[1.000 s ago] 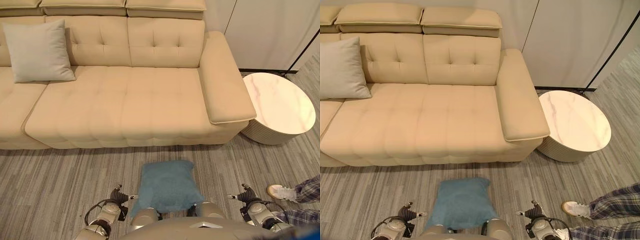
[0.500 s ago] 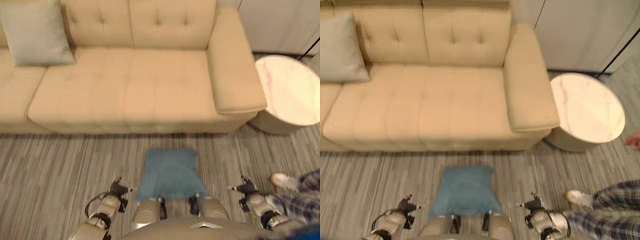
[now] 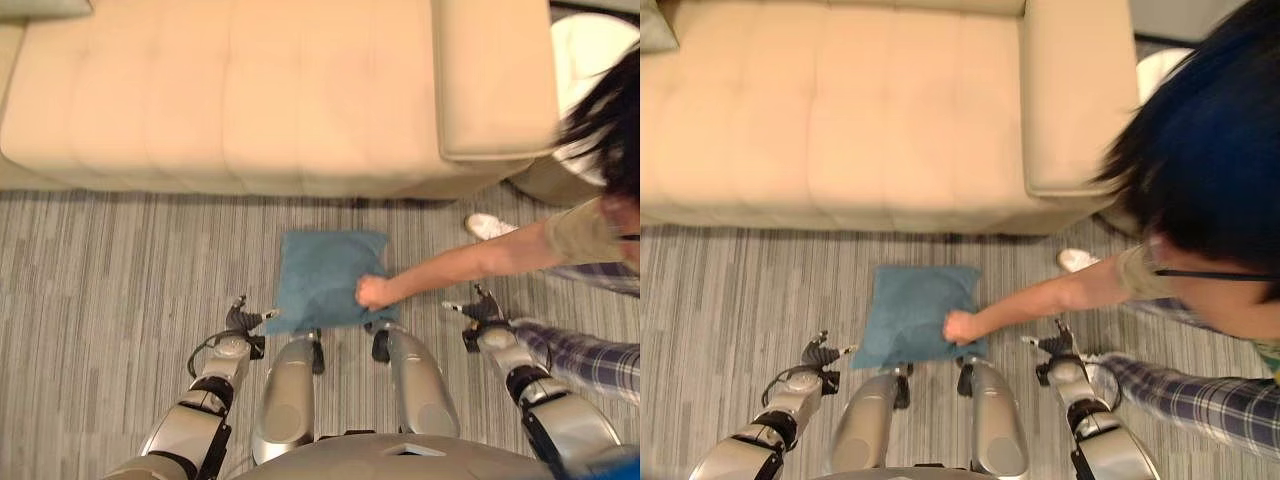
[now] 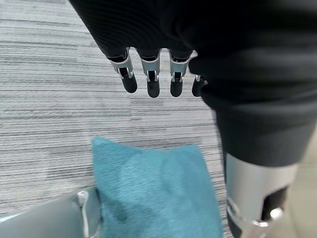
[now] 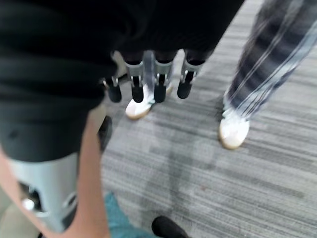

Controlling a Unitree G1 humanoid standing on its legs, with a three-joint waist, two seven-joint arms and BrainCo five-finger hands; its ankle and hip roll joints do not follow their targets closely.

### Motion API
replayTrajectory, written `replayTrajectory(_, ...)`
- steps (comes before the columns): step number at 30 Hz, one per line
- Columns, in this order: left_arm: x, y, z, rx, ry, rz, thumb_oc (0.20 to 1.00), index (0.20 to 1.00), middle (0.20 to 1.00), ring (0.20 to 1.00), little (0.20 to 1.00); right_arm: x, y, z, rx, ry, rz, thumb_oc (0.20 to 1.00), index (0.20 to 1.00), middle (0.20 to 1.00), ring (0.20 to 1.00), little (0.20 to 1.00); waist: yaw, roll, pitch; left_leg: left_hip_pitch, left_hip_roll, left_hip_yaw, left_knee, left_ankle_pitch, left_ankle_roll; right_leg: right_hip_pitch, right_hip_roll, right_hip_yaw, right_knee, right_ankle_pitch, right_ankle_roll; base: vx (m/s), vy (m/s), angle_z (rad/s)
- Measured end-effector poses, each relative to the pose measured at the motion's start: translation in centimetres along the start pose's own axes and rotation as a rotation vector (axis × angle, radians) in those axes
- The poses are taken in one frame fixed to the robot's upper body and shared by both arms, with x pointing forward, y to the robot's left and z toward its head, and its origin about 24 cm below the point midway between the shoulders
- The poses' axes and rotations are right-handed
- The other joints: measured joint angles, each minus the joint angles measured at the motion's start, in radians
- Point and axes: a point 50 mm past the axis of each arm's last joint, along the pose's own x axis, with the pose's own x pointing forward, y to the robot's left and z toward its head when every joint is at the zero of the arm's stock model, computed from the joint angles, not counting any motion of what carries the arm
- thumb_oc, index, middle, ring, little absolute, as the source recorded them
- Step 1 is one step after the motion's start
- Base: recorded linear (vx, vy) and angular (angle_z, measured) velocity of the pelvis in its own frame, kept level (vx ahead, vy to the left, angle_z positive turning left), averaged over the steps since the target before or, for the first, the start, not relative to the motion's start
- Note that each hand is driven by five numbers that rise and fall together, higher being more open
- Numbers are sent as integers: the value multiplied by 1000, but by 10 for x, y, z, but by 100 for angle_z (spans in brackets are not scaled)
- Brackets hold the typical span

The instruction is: Pick up all the scattered cushions and arrange them neatly on the sofa.

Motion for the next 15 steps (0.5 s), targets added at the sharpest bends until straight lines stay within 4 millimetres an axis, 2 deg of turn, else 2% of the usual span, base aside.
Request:
replayTrajectory(2, -4, 1, -17, 31, 39, -3, 1000, 1000, 1000, 1000, 1000, -4, 1, -16, -11, 40, 6, 1000, 1000, 1000, 1000, 1000, -3, 8, -57, 40, -4, -7, -25, 0, 0, 42, 1, -1, -24, -3, 0, 56, 1, 7)
replayTrajectory(4, -5, 2, -19, 36, 46, -3, 1000, 1000, 1000, 1000, 1000, -5, 1, -21, -20, 56, 12, 1000, 1000, 1000, 1000, 1000, 1, 18, -70, 60, -5, -13, -34, 0, 0, 66, 1, -6, -35, -2, 0, 54, 6, 7)
replayTrajectory(6, -11, 3, -40, 50, 101, -9, 1000, 1000, 1000, 1000, 1000, -8, 2, -33, -41, 87, 17, 1000, 1000, 1000, 1000, 1000, 4, 32, -99, 105, -5, -14, -53, -1, -2, 109, 4, -7, -50, -10, 10, 0, 0, 0)
replayTrajectory(10, -16, 5, -56, 94, 157, -16, 1000, 1000, 1000, 1000, 1000, -10, 3, -40, -46, 110, 26, 1000, 1000, 1000, 1000, 1000, 6, 39, -117, 93, -7, -17, -56, 1, -13, 85, 0, -5, -26, -13, 13, -26, -2, 0)
replayTrajectory(13, -13, 2, -50, 101, 139, -30, 1000, 1000, 1000, 1000, 1000, -8, 3, -34, -43, 95, 24, 1000, 1000, 1000, 1000, 1000, 8, 34, -101, 47, -5, -21, -38, 14, -18, 34, -3, -6, 3, -15, 11, -89, -13, 3)
replayTrajectory(15, -9, 0, -35, 100, 101, -33, 1000, 1000, 1000, 1000, 1000, -3, 2, -16, -37, 48, 17, 1000, 1000, 1000, 1000, 1000, 11, 25, -59, 13, -2, -25, -17, 17, -21, 3, -4, -7, 23, -15, 10, -113, -20, 5)
